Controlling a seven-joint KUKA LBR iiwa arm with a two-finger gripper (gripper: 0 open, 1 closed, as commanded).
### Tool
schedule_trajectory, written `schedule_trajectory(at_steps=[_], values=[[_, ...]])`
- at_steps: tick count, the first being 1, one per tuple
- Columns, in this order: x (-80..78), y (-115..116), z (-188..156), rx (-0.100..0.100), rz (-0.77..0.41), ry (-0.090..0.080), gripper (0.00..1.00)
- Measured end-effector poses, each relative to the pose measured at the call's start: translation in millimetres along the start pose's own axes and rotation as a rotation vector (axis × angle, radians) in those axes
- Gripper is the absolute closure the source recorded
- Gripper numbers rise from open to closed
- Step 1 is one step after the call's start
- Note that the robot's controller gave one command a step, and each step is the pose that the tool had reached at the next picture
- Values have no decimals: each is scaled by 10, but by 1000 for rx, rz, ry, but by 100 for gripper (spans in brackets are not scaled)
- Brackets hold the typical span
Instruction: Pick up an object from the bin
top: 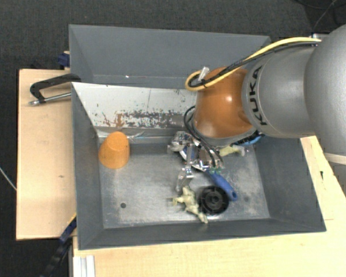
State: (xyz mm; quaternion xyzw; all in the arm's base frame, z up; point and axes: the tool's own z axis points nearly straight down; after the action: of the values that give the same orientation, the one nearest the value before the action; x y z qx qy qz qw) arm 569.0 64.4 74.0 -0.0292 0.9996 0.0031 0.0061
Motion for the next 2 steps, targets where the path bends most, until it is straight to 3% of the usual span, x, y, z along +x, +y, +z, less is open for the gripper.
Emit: schedule_trajectory(at_steps=[1, 2], values=[[451, -590, -131, 5, -173, 12, 0], [462, -1352, -349, 2, -500, -1, 0]])
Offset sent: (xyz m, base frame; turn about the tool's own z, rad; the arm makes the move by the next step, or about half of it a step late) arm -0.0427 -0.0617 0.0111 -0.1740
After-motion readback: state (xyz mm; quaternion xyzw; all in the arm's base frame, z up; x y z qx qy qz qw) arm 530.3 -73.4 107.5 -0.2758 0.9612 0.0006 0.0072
